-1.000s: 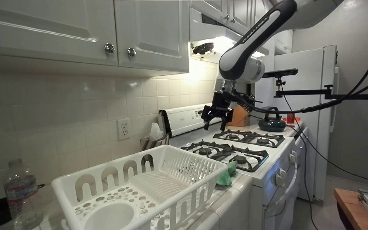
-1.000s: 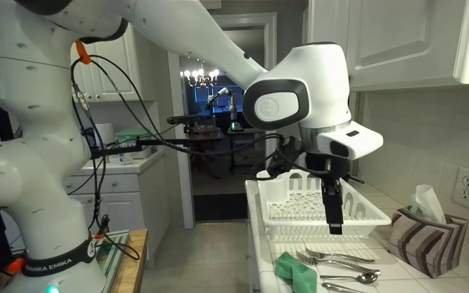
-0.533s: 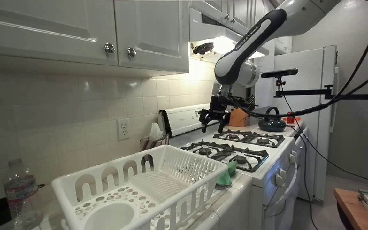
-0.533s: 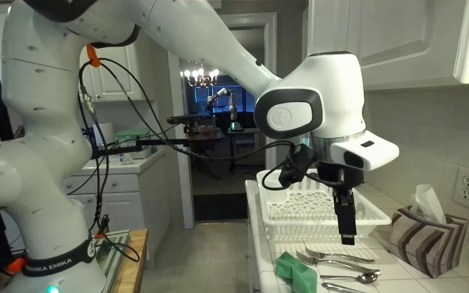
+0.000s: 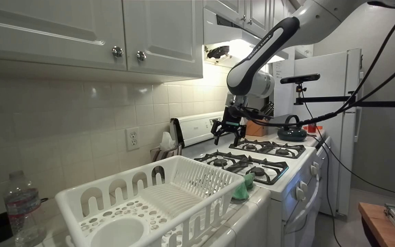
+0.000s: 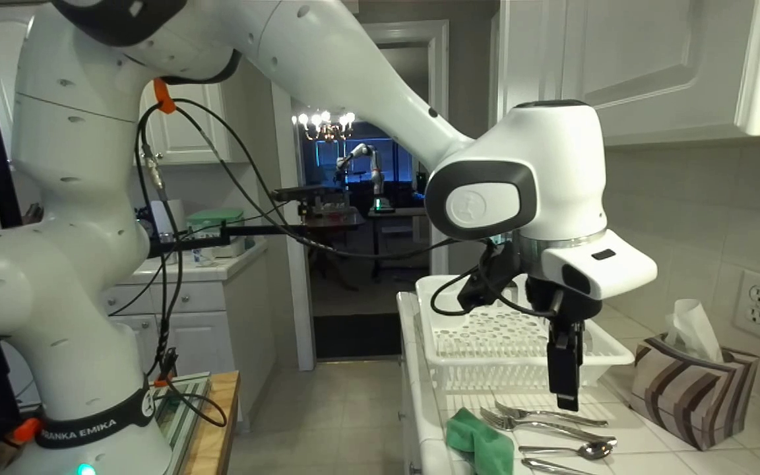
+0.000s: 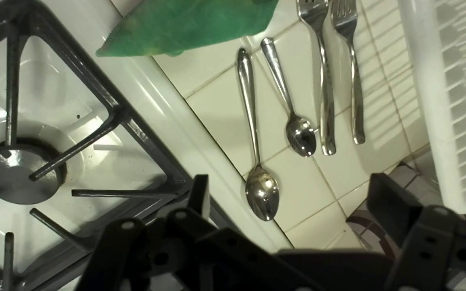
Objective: Put two silver spoons in the cutlery holder on the dishrack.
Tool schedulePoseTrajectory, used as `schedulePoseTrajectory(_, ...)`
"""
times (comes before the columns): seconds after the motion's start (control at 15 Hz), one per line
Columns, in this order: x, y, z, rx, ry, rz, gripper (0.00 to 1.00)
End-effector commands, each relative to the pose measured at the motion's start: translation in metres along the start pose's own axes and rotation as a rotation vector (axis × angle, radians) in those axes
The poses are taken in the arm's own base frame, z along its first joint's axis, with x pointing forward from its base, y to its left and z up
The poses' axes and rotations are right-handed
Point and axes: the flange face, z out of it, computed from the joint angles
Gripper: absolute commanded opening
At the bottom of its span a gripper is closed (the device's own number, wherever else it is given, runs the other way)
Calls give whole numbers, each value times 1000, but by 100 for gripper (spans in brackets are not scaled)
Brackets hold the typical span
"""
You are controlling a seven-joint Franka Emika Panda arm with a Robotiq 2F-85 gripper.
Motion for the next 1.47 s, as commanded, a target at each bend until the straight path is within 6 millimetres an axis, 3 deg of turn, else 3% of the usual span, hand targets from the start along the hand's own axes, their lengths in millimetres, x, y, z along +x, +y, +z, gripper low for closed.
schedulePoseTrajectory(0.0, 22, -5, 21, 25, 35, 18, 100)
schedulePoseTrajectory(0.47, 39, -6, 59, 6, 17, -79, 100)
schedulePoseTrajectory(0.8, 49, 8, 83, -2, 32, -82, 100)
schedulePoseTrajectory(1.4, 48, 5, 117, -5, 25, -103, 100)
